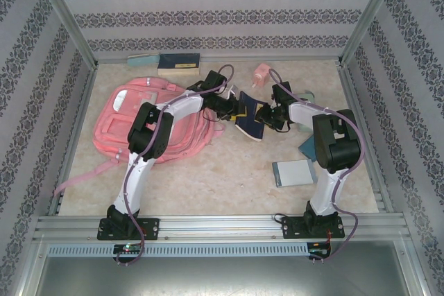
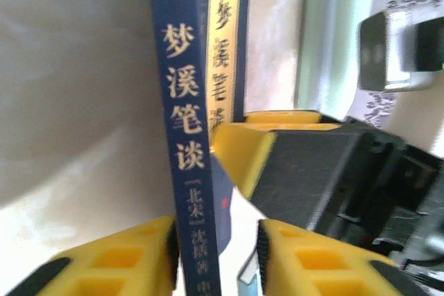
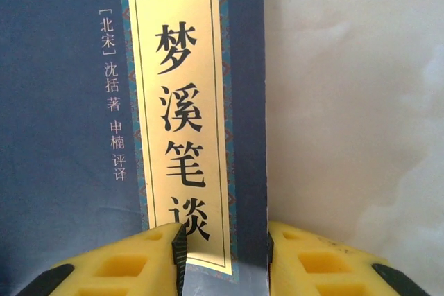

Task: Pack the student bag
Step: Pick up the book from the center of the table.

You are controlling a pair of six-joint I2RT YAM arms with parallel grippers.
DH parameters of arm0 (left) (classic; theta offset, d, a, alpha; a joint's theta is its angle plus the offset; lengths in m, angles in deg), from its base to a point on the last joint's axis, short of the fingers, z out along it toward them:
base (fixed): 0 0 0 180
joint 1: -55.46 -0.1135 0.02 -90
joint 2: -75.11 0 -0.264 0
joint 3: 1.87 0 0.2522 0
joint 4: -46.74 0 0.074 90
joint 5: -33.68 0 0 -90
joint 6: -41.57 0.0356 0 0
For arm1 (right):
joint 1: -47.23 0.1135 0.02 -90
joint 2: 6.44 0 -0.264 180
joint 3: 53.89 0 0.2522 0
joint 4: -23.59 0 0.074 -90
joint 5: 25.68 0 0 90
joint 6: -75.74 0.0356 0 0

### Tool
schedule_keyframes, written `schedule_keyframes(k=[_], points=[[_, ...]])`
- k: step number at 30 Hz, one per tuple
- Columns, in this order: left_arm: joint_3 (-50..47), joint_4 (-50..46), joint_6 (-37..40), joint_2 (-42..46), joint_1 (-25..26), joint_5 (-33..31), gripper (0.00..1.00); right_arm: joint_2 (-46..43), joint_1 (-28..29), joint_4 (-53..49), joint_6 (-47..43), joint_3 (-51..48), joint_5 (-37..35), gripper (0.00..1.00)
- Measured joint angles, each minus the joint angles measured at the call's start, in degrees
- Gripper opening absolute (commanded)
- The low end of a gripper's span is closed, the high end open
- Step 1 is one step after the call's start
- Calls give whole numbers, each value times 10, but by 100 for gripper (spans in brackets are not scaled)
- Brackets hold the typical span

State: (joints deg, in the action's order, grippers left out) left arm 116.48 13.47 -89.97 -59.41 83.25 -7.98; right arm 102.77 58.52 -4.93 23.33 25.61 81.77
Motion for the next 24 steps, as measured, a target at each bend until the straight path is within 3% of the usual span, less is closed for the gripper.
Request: schedule_keyframes(k=[5,13,22,24], points=[[1,-12,10,-1,0,-6,0,-6,-3,1,1,-4,3,43],[2,26,-21,8,-5,37,0,-81,-42,38,24,-49,65,64],[-5,114,-80,56,-25,93,0,-114,-86,143,93,-93,193,72],[-9,137,-94,62,-28,103,0,-113,-94,186,120,-106,221,78]])
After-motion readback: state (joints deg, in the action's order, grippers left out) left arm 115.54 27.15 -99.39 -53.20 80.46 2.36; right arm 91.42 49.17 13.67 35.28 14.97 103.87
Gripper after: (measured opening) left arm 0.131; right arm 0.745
